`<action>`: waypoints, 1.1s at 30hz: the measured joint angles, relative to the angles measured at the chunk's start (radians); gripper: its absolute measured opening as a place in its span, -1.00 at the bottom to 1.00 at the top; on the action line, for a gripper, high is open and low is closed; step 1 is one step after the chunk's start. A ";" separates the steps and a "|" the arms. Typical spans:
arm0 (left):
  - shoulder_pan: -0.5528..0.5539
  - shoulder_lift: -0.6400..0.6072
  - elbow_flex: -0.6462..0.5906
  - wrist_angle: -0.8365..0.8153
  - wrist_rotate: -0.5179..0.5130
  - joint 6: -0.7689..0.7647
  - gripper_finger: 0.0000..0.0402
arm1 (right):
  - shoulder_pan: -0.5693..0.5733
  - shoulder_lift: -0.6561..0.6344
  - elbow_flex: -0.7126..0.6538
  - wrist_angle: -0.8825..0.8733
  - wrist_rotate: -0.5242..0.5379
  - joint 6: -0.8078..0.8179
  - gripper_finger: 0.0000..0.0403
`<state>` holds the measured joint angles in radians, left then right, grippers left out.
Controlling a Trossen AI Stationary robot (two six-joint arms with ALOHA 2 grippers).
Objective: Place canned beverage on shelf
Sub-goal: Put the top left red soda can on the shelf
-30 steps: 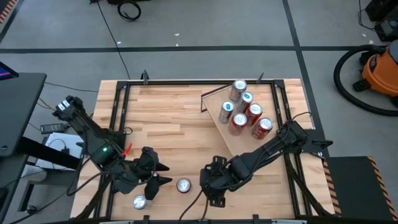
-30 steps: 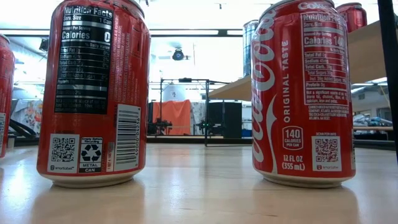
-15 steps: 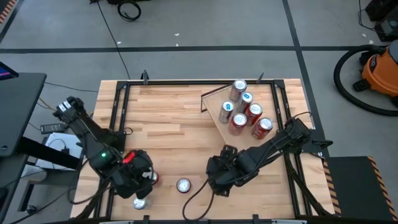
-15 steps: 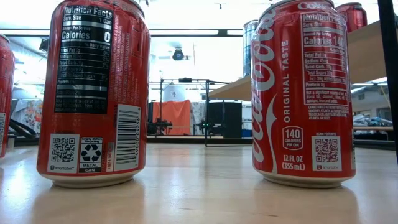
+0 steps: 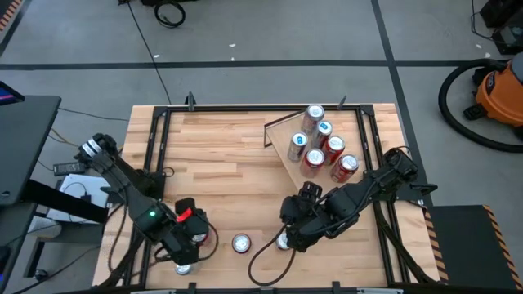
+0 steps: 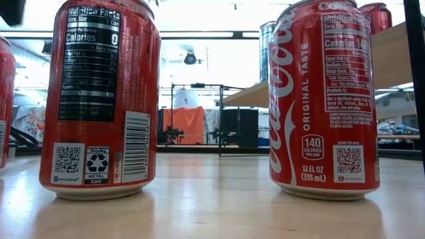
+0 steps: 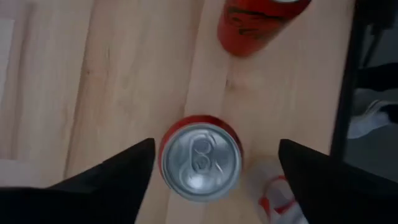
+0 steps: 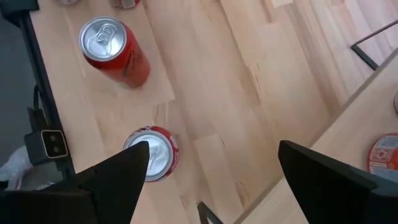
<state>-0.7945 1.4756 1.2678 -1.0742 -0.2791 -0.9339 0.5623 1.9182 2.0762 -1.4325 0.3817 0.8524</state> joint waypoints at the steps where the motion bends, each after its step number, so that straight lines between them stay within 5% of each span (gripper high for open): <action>1: 0.003 0.010 0.000 0.000 0.005 0.022 0.82 | 0.000 0.000 0.000 0.000 0.000 0.007 0.83; 16: 0.028 0.170 0.000 -0.056 0.079 0.119 0.97 | 0.012 0.000 0.000 0.000 0.009 0.031 0.83; 28: 0.063 0.181 0.002 -0.051 0.081 0.049 0.54 | 0.012 0.000 0.000 0.001 0.011 0.035 0.83; 33: 0.111 0.181 0.002 -0.050 0.078 -0.041 0.53 | 0.012 0.000 0.000 0.000 0.011 0.055 0.83</action>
<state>-0.6835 1.6562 1.2697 -1.1237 -0.2015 -0.9752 0.5743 1.9186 2.0761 -1.4324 0.3923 0.9077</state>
